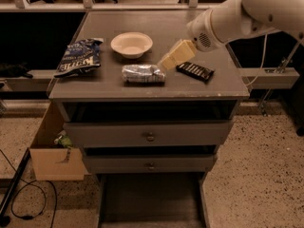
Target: Place redbull can into bottom drawer
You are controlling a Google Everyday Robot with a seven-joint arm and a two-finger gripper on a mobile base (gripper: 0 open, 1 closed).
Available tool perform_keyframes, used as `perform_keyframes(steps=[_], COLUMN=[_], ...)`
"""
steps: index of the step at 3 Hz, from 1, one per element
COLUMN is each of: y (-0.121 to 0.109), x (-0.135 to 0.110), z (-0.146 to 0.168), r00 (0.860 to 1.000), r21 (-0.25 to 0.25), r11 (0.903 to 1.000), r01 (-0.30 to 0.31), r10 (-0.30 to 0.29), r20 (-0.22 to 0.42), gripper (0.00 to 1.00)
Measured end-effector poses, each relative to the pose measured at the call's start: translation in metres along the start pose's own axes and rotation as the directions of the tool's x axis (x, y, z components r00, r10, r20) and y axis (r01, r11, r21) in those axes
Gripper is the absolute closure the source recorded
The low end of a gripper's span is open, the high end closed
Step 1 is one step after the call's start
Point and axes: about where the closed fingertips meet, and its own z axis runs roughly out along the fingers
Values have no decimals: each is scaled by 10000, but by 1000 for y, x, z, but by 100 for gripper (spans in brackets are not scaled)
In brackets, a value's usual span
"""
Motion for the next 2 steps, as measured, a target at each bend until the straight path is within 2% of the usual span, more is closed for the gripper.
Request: perform_keyframes(steps=[2], y=[-13], x=[19], z=[44], r00=[9999], r21=[-466], r11=[9989], r01=[-93], r10=[89], r20=[-109], gripper=[0])
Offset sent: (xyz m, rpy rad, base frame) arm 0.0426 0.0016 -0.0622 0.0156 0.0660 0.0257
